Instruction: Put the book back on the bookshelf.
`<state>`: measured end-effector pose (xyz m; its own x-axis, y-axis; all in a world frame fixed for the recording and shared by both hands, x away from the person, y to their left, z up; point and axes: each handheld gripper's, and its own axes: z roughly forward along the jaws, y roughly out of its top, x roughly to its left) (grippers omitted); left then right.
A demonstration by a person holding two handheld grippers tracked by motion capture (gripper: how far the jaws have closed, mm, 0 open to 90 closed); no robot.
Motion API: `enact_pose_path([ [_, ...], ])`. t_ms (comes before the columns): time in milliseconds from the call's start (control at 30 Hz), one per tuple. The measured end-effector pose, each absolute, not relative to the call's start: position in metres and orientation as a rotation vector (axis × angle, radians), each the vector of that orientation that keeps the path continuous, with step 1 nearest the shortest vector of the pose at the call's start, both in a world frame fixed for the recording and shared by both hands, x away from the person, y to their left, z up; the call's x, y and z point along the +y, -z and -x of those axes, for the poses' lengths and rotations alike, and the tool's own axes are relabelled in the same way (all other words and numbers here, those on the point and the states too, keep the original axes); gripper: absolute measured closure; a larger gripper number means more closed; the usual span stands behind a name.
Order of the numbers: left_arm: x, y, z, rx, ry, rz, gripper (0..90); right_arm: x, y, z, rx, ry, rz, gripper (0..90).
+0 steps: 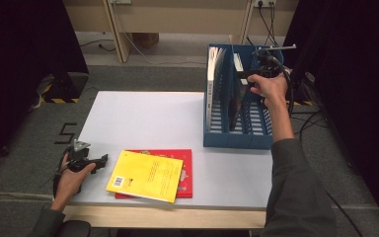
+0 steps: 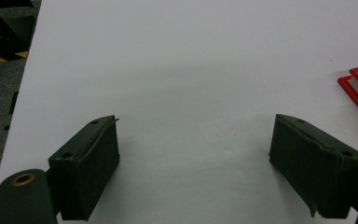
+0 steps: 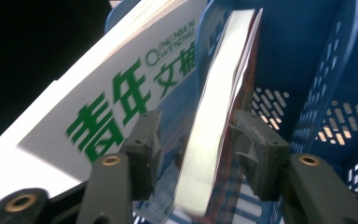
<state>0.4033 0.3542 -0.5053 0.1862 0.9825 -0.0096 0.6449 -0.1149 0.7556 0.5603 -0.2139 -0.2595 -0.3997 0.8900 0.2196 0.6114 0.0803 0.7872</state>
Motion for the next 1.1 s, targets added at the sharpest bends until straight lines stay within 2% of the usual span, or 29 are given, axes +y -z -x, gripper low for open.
enact_pose_path([
  [333,0.354,0.505,-0.403,1.527,-0.689,-1.836,14.6,-0.216,0.273,-0.541,2.123,-1.225,-1.437,49.0],
  [500,0.354,0.505,-0.403,1.527,-0.688,-1.836,14.6,-0.213,0.282,-0.544,2.135,-1.195,-1.449,54.0],
  [600,0.354,0.505,-0.403,1.527,-0.688,-1.836,14.6,-0.210,0.286,-0.547,2.131,-1.204,-1.459,63.1],
  [900,0.354,0.505,-0.403,1.527,-0.689,-1.836,14.6,-0.197,0.285,-0.552,2.111,-1.201,-1.465,62.8],
  [1100,0.354,0.505,-0.403,1.527,-0.688,-1.835,14.6,-0.199,0.287,-0.550,2.123,-1.205,-1.443,57.3],
])
